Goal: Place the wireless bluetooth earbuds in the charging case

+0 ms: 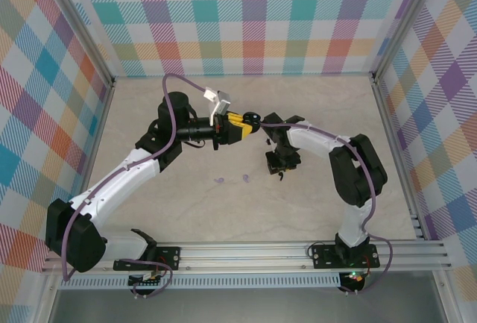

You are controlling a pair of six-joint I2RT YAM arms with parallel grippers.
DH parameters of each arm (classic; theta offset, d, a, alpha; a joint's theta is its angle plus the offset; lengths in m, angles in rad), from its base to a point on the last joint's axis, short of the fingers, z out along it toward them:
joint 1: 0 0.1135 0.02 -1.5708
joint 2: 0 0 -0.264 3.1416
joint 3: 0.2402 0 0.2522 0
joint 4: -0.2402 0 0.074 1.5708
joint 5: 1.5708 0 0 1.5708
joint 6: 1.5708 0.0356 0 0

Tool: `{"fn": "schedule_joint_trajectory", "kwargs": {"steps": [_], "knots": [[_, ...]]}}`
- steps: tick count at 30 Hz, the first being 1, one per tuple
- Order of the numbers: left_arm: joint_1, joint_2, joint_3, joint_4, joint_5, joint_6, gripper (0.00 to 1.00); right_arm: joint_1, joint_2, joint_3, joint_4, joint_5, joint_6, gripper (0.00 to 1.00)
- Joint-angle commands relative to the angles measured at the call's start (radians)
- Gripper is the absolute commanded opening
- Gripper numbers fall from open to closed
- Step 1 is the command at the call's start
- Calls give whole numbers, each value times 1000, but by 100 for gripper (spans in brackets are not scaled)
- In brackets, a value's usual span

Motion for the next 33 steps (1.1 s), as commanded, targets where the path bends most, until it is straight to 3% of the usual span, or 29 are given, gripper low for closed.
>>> {"fn": "schedule_joint_trajectory", "kwargs": {"steps": [1, 19, 33], "knots": [[6, -23, 21, 18, 11, 9, 8, -6, 21, 31, -33, 30, 24, 37], [6, -25, 17, 12, 5, 14, 8, -6, 87, 22, -39, -2, 10, 32], [7, -25, 13, 6, -5, 15, 8, -6, 58, -9, 3, 42, 25, 19]]}}
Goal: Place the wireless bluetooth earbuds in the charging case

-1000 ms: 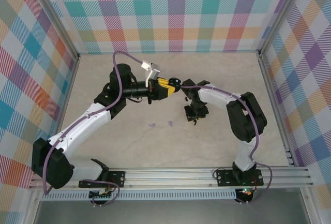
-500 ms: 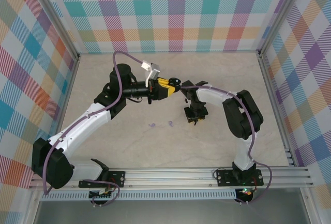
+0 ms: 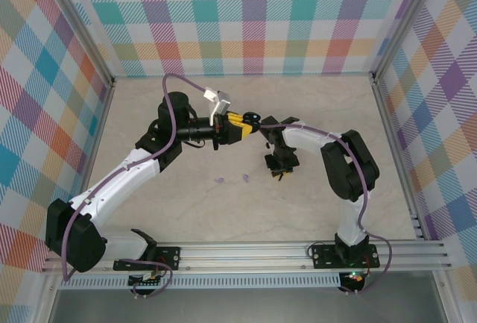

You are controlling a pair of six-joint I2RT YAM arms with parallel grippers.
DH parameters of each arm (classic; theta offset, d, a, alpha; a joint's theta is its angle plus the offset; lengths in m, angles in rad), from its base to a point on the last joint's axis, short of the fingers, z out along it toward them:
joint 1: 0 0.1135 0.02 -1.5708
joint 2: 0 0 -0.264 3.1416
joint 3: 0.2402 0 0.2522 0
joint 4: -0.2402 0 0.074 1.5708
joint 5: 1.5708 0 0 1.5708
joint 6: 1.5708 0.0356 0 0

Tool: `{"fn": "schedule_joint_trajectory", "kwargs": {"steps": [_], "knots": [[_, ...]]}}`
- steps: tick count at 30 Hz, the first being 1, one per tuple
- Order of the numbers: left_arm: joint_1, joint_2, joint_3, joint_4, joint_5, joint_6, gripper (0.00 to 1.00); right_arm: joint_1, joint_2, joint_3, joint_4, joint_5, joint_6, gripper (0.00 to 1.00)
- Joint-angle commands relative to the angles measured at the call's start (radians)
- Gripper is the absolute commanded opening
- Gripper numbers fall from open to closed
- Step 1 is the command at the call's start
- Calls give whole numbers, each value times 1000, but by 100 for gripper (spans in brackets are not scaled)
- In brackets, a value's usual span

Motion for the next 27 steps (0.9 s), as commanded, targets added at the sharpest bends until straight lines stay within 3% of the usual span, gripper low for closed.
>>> {"fn": "schedule_joint_trajectory", "kwargs": {"steps": [1, 17, 27], "knots": [[6, -25, 11, 6, -6, 13, 8, -2, -16, -27, 19, 41, 17, 19], [29, -9, -9, -2, -139, -23, 8, -2, -210, -120, 159, 73, -2, 18], [79, 6, -48, 35, -209, -102, 9, -2, -235, -121, 191, -30, -105, 19]]}}
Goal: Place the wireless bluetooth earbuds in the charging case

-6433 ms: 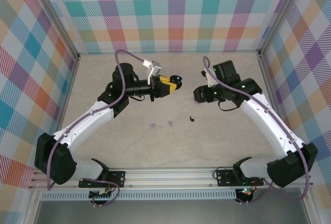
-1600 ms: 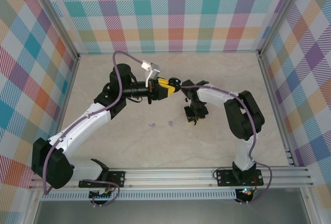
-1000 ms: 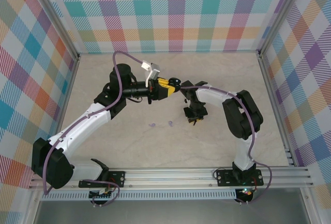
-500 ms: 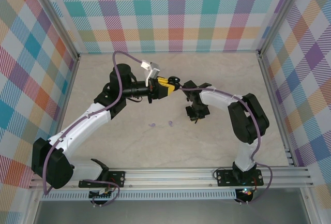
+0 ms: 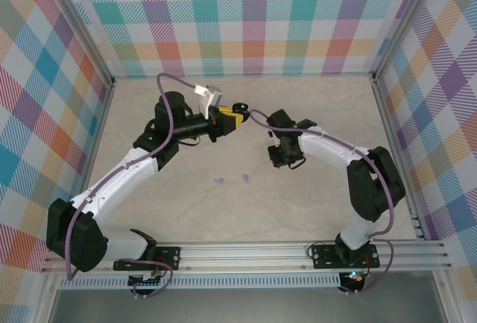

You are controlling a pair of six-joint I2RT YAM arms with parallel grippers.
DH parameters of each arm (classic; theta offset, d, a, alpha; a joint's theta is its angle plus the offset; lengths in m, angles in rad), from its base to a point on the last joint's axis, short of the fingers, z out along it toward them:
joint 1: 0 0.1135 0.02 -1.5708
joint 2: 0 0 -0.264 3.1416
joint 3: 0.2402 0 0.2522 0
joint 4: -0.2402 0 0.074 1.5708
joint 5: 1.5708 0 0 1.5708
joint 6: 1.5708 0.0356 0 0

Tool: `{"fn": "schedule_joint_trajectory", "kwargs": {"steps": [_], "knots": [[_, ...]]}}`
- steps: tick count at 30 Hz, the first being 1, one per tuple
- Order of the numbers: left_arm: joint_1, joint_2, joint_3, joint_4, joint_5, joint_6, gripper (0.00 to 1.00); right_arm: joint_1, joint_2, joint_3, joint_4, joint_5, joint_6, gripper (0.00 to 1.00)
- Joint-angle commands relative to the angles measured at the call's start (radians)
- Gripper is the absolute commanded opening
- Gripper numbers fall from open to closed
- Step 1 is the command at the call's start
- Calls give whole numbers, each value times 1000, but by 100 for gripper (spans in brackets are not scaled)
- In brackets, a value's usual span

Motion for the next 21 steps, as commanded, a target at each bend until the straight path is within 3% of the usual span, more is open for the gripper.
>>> {"fn": "schedule_joint_trajectory", "kwargs": {"steps": [1, 10, 21], "knots": [[17, 1, -20, 40, -17, -39, 8, -1, 19, 6, 3, -51, -68, 19], [21, -17, -34, 43, -21, -46, 8, -1, 153, 94, -42, -99, -200, 19], [22, -31, -37, 36, -25, -45, 8, -1, 259, 144, -71, -91, -237, 20]]}}
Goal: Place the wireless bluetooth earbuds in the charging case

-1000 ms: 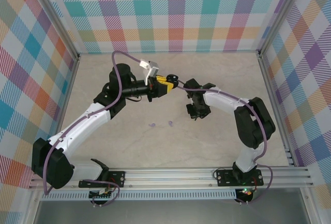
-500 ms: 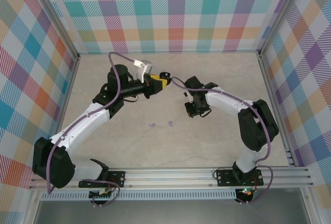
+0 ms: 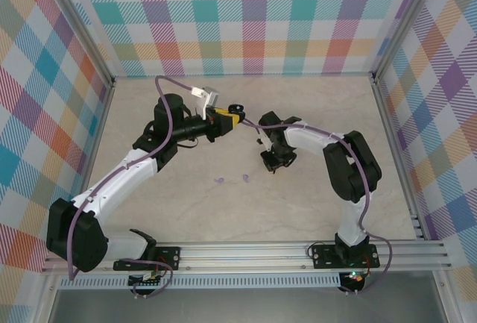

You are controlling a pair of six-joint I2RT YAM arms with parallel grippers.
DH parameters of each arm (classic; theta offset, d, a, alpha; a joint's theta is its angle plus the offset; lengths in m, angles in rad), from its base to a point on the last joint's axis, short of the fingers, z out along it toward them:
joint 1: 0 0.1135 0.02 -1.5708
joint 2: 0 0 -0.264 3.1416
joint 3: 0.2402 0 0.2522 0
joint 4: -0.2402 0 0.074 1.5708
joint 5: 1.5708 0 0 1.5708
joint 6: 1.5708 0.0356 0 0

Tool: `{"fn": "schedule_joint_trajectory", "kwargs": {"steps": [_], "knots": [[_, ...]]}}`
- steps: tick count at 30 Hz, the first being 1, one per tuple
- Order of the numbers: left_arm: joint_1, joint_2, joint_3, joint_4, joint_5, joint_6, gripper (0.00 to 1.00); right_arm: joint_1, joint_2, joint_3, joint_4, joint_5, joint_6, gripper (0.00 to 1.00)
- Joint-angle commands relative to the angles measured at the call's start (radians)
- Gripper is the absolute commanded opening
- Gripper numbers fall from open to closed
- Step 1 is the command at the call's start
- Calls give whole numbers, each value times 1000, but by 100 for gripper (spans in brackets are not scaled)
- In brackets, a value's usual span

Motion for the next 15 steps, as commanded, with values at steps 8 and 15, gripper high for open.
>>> {"fn": "schedule_joint_trajectory", "kwargs": {"steps": [8, 15], "knots": [[5, -32, -4, 28, 4, -3, 8, -1, 30, 66, -87, -16, 86, 40], [5, -33, -4, 23, 3, 0, 8, -1, 31, 106, -145, -3, 265, 48]]}}
